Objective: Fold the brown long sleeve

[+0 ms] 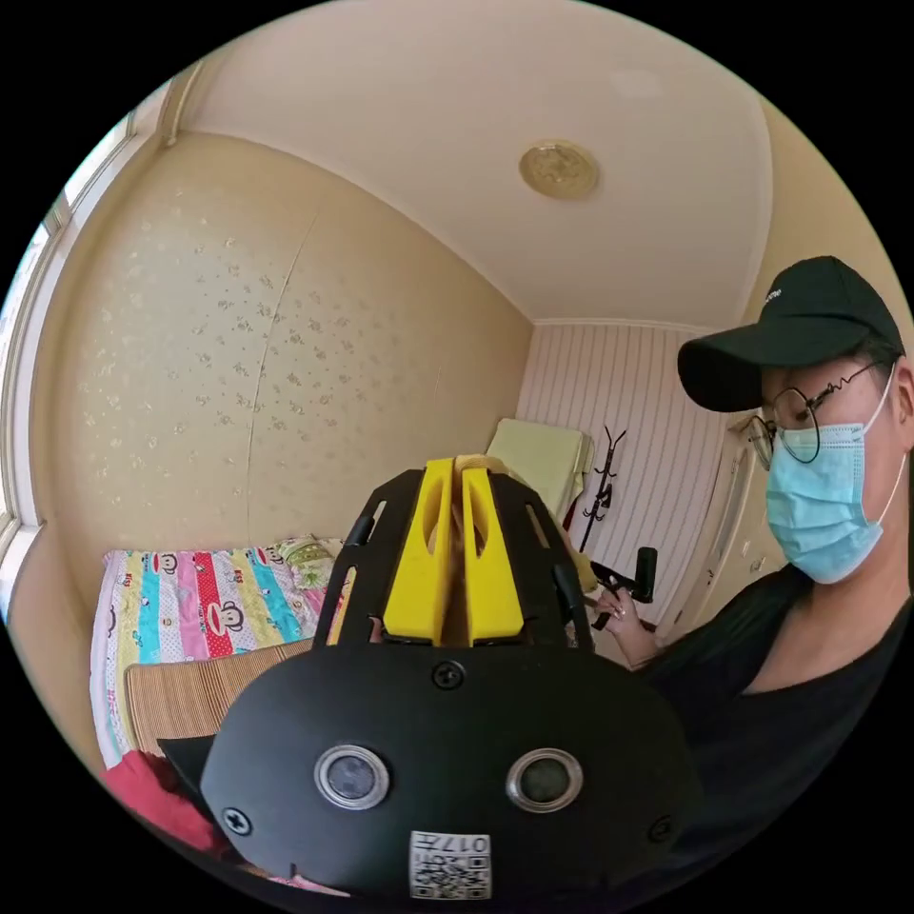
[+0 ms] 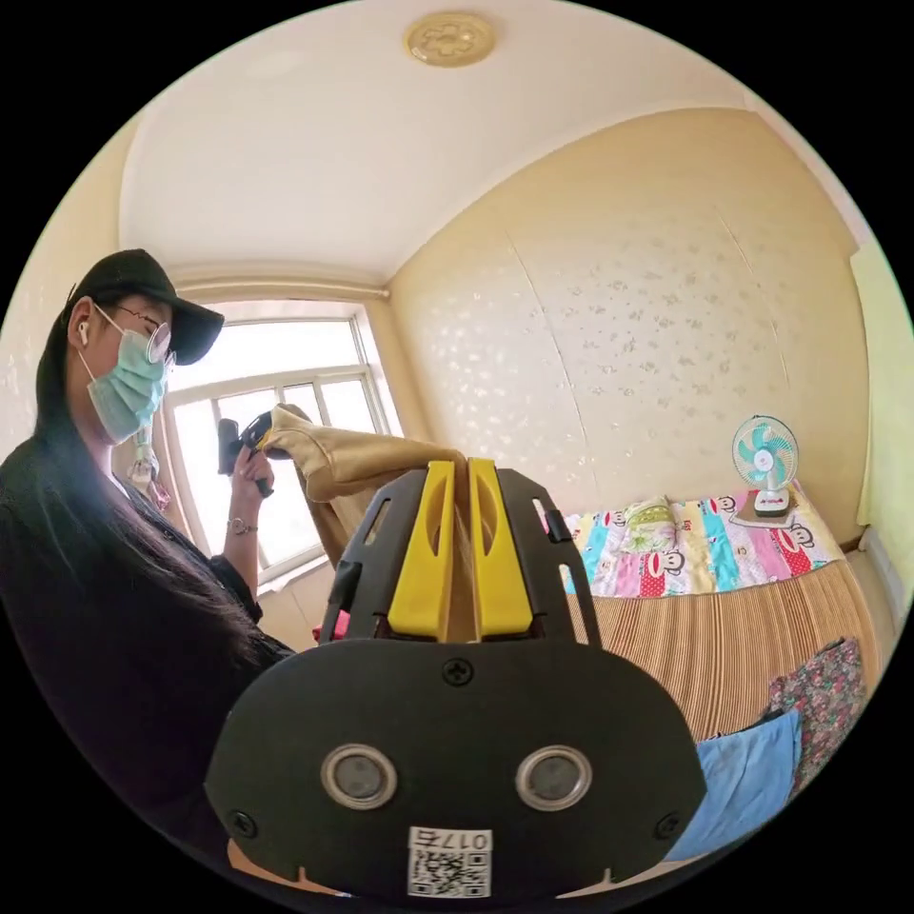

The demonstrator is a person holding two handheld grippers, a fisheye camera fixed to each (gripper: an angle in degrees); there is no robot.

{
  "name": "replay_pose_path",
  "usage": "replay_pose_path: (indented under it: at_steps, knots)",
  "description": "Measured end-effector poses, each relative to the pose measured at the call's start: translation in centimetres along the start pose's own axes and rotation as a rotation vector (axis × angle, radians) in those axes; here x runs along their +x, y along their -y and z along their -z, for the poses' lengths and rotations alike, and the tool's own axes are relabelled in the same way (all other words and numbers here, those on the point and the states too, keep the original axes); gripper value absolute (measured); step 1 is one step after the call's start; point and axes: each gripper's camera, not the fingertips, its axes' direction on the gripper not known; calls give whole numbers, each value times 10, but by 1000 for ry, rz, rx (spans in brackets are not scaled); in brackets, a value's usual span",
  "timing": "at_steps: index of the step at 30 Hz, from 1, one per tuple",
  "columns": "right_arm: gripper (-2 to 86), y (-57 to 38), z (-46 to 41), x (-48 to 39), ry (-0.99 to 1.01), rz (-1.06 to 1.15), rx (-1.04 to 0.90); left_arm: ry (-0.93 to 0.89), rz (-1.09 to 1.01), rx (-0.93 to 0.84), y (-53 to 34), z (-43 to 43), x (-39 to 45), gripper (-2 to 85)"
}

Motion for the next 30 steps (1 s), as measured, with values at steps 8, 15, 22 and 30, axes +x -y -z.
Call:
replay_pose_path:
  at_steps: [8,15,22,30]
  knots:
    - [34,104,-87,74,-250,-8,-315,145,156,-346,36,-81,-101,1]
    - [43,-2,-358,311,-577,-134,-857,205,476,-870,-95,-350,-398,58]
    - [46,-233,-390,351,-466,-406,-1041,290,702,-986,-291,-433,-444,66]
    - [25,-443,-277,307,-417,-548,-1439,80,785,-1393,-475,-466,-361,47]
